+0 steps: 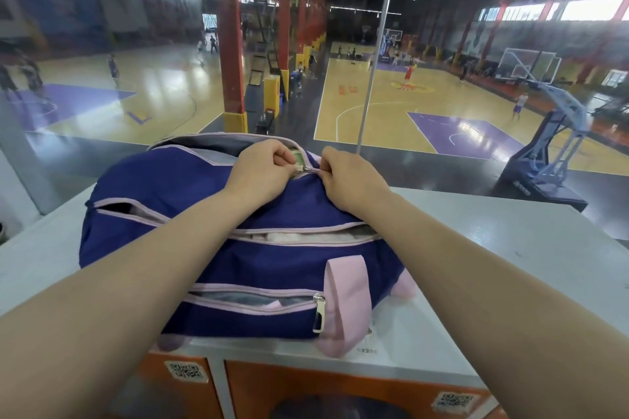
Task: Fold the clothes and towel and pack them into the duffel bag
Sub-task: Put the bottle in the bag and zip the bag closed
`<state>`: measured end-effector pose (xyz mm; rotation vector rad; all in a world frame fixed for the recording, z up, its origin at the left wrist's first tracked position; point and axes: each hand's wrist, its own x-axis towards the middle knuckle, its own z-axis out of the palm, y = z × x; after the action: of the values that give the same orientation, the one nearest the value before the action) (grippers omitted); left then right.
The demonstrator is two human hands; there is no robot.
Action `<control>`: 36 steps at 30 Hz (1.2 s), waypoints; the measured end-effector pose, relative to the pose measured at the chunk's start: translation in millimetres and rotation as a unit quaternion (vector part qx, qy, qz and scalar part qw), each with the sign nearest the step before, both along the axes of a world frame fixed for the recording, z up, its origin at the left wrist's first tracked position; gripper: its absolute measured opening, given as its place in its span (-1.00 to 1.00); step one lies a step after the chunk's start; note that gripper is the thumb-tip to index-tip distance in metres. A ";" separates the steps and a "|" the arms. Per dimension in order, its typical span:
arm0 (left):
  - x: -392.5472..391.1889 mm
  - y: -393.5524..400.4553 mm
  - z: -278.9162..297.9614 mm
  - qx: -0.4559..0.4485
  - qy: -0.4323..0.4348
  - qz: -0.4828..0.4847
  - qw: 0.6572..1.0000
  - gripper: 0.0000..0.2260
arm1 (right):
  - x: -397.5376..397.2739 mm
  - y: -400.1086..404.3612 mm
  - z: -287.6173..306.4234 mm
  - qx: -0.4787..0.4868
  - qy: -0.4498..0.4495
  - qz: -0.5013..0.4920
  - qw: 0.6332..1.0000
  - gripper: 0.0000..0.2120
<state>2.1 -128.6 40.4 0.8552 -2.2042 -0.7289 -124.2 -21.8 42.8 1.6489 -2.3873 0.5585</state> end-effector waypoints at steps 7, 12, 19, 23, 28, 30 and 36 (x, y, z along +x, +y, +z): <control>5.6 -6.9 11.8 0.006 -0.027 0.005 1.000 -0.96 | -0.3 -1.6 4.7 0.008 -0.003 -0.010 1.000 -0.90; 9.5 -13.2 12.1 0.016 -0.029 0.003 0.999 -0.90 | -2.5 -2.4 7.2 0.026 -0.004 -0.018 0.999 -0.92; 10.4 -19.5 8.9 0.029 -0.010 0.017 0.999 -0.85 | -8.7 -3.3 6.3 0.035 -0.010 -0.029 0.999 -0.92; 61.7 -58.4 18.1 0.013 0.001 0.124 0.992 -0.91 | -31.7 13.6 1.2 0.065 0.003 -0.098 0.993 -0.91; 147.7 -107.8 16.1 0.052 -0.042 0.214 0.975 -0.93 | -38.4 19.7 -2.8 0.059 0.056 -0.105 0.991 -0.89; 141.0 -107.3 5.9 0.026 -0.051 0.211 0.976 -0.94 | -34.1 16.3 -4.8 0.051 0.072 -0.106 0.990 -0.88; 133.1 -106.7 -9.6 -0.028 -0.035 0.178 0.983 -0.73 | -35.2 32.4 -8.6 0.006 -0.046 -0.092 0.995 -0.86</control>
<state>135.2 -235.2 30.9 1.2215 -2.0415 -0.4664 -159.3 10.7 34.2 1.4155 -2.5787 0.5997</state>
